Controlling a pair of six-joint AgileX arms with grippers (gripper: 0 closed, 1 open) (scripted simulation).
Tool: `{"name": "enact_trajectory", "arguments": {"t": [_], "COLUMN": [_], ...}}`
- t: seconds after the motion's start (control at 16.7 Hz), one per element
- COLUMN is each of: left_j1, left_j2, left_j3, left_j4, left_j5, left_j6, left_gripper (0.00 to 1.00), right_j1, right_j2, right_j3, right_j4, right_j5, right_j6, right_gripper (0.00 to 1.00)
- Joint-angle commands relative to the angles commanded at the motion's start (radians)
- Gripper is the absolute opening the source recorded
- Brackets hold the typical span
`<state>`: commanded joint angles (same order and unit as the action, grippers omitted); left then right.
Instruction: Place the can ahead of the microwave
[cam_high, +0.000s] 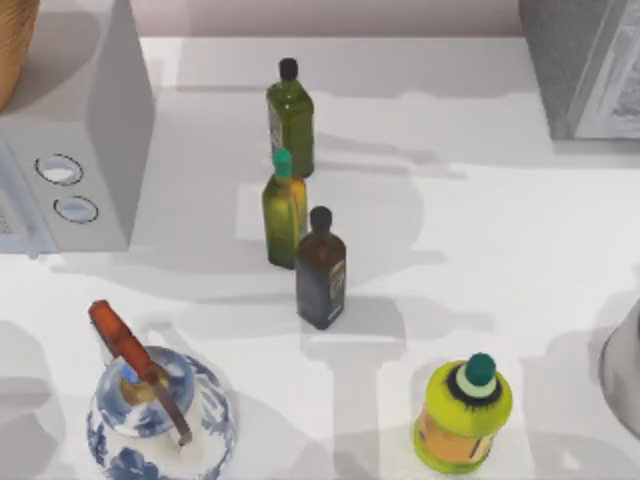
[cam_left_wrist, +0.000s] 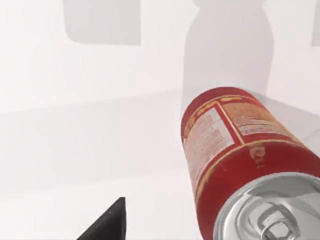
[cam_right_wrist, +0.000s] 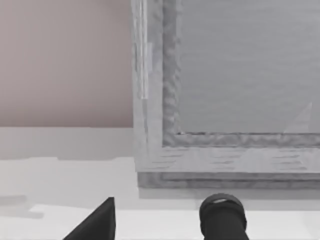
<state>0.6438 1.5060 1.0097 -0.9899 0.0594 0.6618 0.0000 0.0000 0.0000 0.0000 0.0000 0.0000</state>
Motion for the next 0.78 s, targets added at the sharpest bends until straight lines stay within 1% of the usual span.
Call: {"name": "enact_trajectory", "arguments": {"t": [0.3,0.66,0.78], "left_j1": [0.0,0.0,-0.002], "left_j2": [0.0,-0.021,-0.028], "left_j3": [0.004,0.121,0.136], "left_j4": [-0.004,-0.147,-0.163], "left_j5": [0.0,0.0,0.0], "left_j6": [0.001,0.0,-0.002], "left_gripper": [1.0,1.0,1.0], "right_j1": [0.0,0.0,0.0], "right_j2": [0.0,0.0,0.0], "right_j3": [0.0,0.0,0.0], "right_j4": [0.0,0.0,0.0], "right_j5": [0.0,0.0,0.0], "right_j6": [0.0,0.0,0.0], "right_gripper": [1.0,1.0,1.0]}}
